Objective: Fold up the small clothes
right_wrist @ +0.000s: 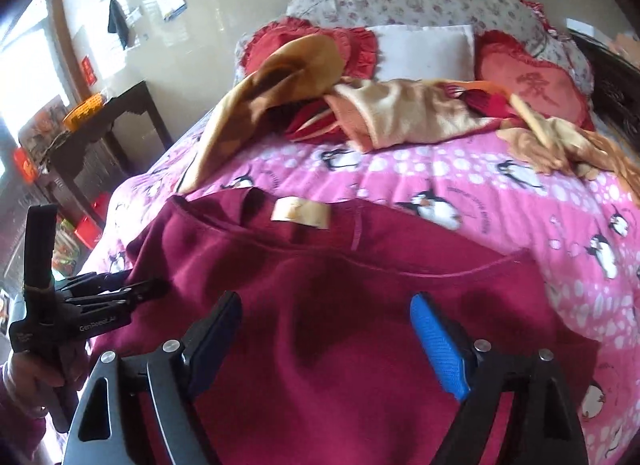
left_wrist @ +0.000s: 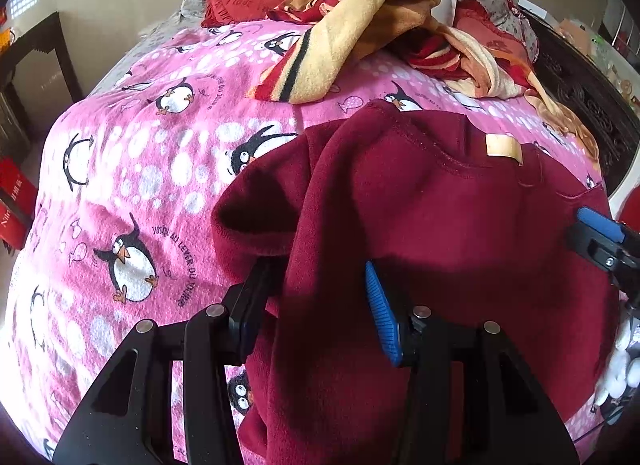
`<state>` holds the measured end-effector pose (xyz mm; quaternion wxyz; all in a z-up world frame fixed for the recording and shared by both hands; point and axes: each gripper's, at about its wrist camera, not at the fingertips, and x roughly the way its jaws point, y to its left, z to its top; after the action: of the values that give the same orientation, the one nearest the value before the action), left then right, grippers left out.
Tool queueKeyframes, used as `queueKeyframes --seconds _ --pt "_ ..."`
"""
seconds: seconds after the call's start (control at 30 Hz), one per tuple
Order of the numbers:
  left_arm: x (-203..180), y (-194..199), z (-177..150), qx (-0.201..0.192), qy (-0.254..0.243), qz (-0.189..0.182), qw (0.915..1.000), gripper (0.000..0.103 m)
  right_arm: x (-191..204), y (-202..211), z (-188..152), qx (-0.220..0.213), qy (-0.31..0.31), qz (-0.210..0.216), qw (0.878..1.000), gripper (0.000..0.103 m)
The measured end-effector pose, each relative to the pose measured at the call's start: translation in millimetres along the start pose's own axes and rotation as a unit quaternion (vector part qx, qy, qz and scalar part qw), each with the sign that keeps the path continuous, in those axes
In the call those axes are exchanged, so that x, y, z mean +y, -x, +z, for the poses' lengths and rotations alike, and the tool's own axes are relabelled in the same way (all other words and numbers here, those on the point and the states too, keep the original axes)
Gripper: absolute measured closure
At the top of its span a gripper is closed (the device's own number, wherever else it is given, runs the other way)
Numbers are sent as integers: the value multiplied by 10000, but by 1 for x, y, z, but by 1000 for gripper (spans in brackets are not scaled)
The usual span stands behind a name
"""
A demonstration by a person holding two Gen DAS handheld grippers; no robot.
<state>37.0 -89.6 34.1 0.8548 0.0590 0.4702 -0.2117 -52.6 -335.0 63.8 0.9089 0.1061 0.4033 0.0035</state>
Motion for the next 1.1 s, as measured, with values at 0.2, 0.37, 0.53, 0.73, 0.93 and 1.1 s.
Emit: queueKeyframes --seconds 0.2,0.37,0.53,0.73,0.93,1.1 --pt "0 -2 0 14 23 13 10000 55 4 -43 8 449 -188 -389 9981 44" --pt "7 3 0 60 177 -170 9997 55 4 -46 16 468 -356 -518 9969 44" --pt "30 27 -12 -21 571 -385 9976 55 20 -20 23 183 -295 -63 9994 44" --pt "60 41 -37 -51 1085 -633 9921 44 67 -39 33 343 222 332 9986 36" --pt "71 35 -51 90 1352 -1081 9849 43 85 -84 34 840 125 218 9962 26" --pt "70 27 -55 83 1492 -1287 9804 43 103 -65 50 785 70 694 9945 26"
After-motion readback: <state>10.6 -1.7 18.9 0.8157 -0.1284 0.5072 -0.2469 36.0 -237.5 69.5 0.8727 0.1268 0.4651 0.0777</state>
